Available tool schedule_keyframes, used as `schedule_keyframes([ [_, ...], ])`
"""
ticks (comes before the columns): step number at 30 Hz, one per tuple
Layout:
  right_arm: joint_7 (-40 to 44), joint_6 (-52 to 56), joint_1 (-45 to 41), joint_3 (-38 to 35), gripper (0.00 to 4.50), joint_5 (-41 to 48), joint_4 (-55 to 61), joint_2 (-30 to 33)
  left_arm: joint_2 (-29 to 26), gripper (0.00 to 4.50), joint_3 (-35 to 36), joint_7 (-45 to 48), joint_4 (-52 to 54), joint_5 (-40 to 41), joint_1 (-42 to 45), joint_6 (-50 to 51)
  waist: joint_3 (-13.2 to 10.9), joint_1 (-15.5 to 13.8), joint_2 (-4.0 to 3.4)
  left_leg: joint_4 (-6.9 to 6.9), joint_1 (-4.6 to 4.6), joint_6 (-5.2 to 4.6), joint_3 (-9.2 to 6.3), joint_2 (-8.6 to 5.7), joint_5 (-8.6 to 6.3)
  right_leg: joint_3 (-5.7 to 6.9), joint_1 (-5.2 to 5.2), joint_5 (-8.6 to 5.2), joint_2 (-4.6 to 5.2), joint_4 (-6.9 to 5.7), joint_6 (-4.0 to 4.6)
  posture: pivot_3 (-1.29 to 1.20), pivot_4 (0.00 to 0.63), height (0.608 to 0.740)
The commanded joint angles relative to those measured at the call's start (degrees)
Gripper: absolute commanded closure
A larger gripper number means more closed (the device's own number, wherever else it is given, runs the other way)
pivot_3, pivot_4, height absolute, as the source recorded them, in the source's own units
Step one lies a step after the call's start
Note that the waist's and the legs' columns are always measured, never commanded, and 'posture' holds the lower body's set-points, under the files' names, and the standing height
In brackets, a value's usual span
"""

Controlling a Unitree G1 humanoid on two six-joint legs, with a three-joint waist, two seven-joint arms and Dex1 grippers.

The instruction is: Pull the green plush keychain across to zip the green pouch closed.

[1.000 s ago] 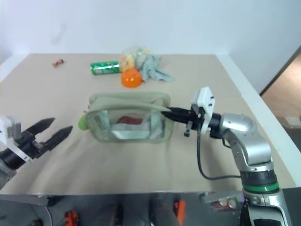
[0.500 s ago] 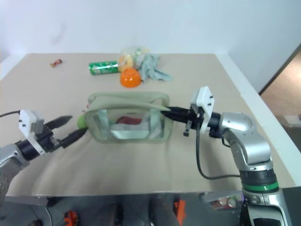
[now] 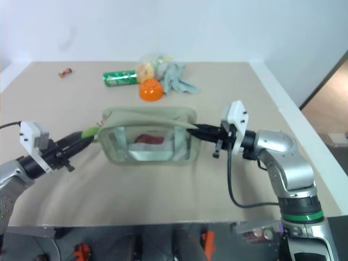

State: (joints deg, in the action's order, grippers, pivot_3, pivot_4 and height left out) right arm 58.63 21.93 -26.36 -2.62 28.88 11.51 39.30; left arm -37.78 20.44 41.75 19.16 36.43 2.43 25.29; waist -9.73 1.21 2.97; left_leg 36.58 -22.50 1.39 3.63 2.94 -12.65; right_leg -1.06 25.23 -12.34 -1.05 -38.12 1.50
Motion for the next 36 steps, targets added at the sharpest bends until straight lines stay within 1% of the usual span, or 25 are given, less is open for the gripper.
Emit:
schedule_keyframes([
  [1, 0.1, -0.9, -0.5, -1.3, 4.5, -0.1, 1.1, 0.9, -0.2, 4.43, 0.2, -0.2, -0.2, -1.6, 0.9, -2.0, 0.0, 0.0, 0.0, 0.0, 0.0, 0.0, 0.0, 0.0, 0.0, 0.0, 0.0, 0.0, 0.0, 0.0, 0.0, 0.0, 0.15, 0.74],
  [3, 0.2, -1.0, -0.5, -1.2, 4.5, -0.2, 1.0, 1.0, -0.3, 4.43, 0.5, -0.3, -0.5, -1.9, 1.7, -2.7, 0.0, 0.0, 0.0, 0.0, 0.0, 0.0, 0.0, 0.0, 0.0, 0.0, 0.0, 0.0, 0.01, 0.0, 0.0, 0.0, 0.15, 0.74],
  [8, 0.3, -1.1, -0.5, -1.3, 4.5, -0.3, 0.9, 1.1, -1.4, 4.43, 3.8, -2.2, 0.3, 0.1, 7.0, -2.0, 0.0, 0.0, 0.0, 0.02, -0.01, 0.0, 0.01, 0.0, 0.0, 0.02, -0.01, 0.01, 0.0, 0.0, -0.01, 0.0, 0.15, 0.74],
  [11, 0.6, -1.3, -0.5, -1.6, 4.5, -0.4, 0.8, 1.3, -3.7, 4.43, 5.3, -2.5, 1.1, 2.0, 11.3, -0.3, 0.0, 0.0, 0.02, 0.02, -0.03, 0.0, 0.01, 0.0, 0.0, 0.03, 0.0, 0.01, -0.01, 0.0, -0.01, 0.0, 0.15, 0.74],
  [14, 0.9, -1.7, -0.6, -1.6, 4.5, -0.5, 0.4, 1.5, -5.7, 4.43, 4.5, -2.1, 1.8, 3.7, 15.2, 1.3, 0.0, 0.0, 0.02, 0.0, -0.04, 0.0, 0.01, -0.02, 0.0, 0.04, 0.0, 0.0, -0.01, 0.01, -0.01, 0.0, 0.15, 0.74],
  [19, 1.4, -2.3, -1.3, -1.6, 4.5, -0.8, -0.8, 1.6, -7.3, 4.43, 0.6, -0.8, 2.8, 4.3, 20.6, 2.7, 0.0, 0.0, 0.02, 0.01, -0.03, 0.0, 0.01, -0.08, 0.0, -0.01, -0.01, 0.02, 0.03, 0.01, -0.06, 0.0, 0.15, 0.74],
  [24, 1.6, -2.6, -1.5, -1.6, 4.5, -1.0, -1.2, 1.5, -6.9, 4.43, -4.3, 0.9, 3.9, 2.9, 22.6, 2.5, 0.0, 0.0, 0.02, 0.03, -0.03, 0.0, 0.01, -0.12, 0.0, 0.01, -0.03, 0.02, 0.03, 0.01, -0.07, 0.0, 0.15, 0.74],
  [31, 1.6, -2.8, -1.4, -1.7, 4.5, -1.1, -1.3, 1.7, -2.9, 4.43, -12.1, 0.3, 4.8, 0.8, 28.1, 1.7, 0.0, 0.0, 0.02, 0.05, -0.04, 0.01, 0.01, -0.2, 0.01, 0.03, -0.04, 0.02, 0.01, 0.0, -0.07, 0.0, 0.15, 0.74],
  [36, 1.5, -2.7, -1.2, -1.8, 4.5, -0.9, -1.1, 1.7, -0.3, 4.43, -14.7, -0.4, 5.0, -0.5, 30.6, 2.0, 0.0, 0.1, 0.02, 0.05, -0.04, 0.01, -0.02, -0.2, 0.01, -0.04, -0.03, 0.03, 0.02, 0.0, -0.09, 0.0, 0.15, 0.74],
])
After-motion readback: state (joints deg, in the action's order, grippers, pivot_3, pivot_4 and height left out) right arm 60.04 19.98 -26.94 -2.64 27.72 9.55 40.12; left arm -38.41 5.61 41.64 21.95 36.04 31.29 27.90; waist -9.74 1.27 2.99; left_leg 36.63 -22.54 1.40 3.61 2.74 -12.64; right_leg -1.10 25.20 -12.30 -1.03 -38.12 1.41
